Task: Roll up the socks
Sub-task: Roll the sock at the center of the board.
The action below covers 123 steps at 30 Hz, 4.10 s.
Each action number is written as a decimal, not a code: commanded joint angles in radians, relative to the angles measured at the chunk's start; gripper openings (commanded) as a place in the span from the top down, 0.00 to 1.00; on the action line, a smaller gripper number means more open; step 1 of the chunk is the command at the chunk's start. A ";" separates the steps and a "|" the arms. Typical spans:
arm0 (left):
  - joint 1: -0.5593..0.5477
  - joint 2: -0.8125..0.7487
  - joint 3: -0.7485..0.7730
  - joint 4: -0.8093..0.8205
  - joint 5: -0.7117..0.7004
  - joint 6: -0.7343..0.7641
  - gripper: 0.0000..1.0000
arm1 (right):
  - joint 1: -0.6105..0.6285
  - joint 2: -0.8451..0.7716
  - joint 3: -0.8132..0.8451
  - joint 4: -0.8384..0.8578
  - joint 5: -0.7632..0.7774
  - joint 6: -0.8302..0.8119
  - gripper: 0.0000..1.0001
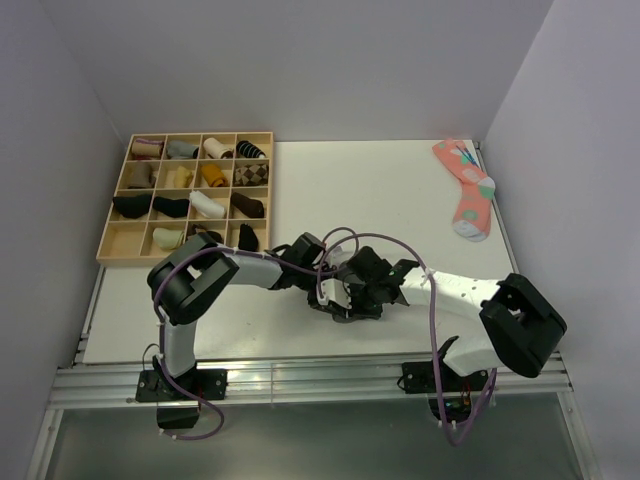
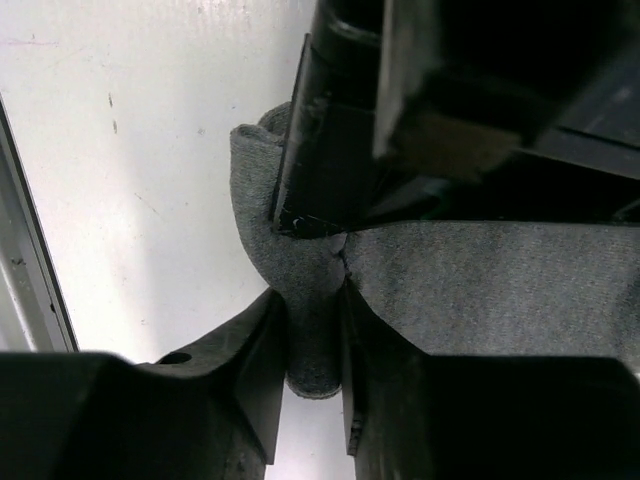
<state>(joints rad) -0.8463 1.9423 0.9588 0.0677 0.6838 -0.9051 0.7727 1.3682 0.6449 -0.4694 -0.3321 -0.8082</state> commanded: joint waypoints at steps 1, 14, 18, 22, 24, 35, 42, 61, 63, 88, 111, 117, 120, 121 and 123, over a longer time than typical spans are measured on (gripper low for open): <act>0.003 0.032 -0.060 -0.039 -0.059 0.011 1.00 | 0.008 0.025 -0.013 0.028 0.015 0.020 0.70; 0.001 -0.091 -0.221 0.188 -0.213 -0.126 0.74 | -0.032 0.043 0.019 -0.090 -0.073 -0.009 0.81; -0.003 -0.131 -0.268 0.251 -0.286 -0.163 0.68 | -0.046 0.065 0.025 -0.110 -0.096 -0.017 0.81; -0.019 -0.196 -0.317 0.302 -0.378 -0.176 0.62 | -0.056 0.098 0.047 -0.144 -0.125 -0.031 0.82; -0.026 -0.226 -0.339 0.331 -0.427 -0.178 0.59 | -0.069 0.111 0.059 -0.173 -0.148 -0.037 0.82; -0.056 -0.462 -0.456 0.365 -0.671 -0.032 0.51 | -0.150 0.236 0.222 -0.402 -0.266 -0.140 0.82; -0.195 -0.605 -0.494 0.371 -0.891 0.164 0.51 | -0.223 0.403 0.380 -0.569 -0.327 -0.223 0.81; -0.431 -0.381 -0.474 0.678 -1.018 0.422 0.48 | -0.312 0.614 0.526 -0.709 -0.371 -0.183 0.81; -0.445 -0.358 -0.465 0.704 -1.024 0.436 0.46 | -0.314 0.620 0.524 -0.703 -0.363 -0.157 0.81; -0.502 -0.230 -0.307 0.616 -1.052 0.695 0.45 | -0.325 0.692 0.553 -0.669 -0.317 -0.049 0.81; -0.493 -0.118 -0.232 0.549 -0.986 0.637 1.00 | -0.337 0.628 0.513 -0.611 -0.298 -0.010 0.65; -0.491 -0.101 -0.201 0.402 -0.965 0.555 1.00 | -0.401 0.557 0.530 -0.592 -0.306 0.033 0.55; -0.491 -0.105 -0.189 0.327 -0.977 0.525 1.00 | -0.440 0.516 0.544 -0.584 -0.303 0.056 0.55; -0.491 -0.106 -0.184 0.305 -0.986 0.514 1.00 | -0.449 0.505 0.547 -0.578 -0.303 0.070 0.54; -0.490 -0.103 -0.161 0.244 -0.978 0.496 1.00 | -0.483 0.480 0.556 -0.561 -0.294 0.099 0.54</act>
<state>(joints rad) -1.3342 1.8172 0.7769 0.5106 -0.3298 -0.3485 0.3309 1.9293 1.1603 -1.1072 -0.6575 -0.7452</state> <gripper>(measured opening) 0.047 0.458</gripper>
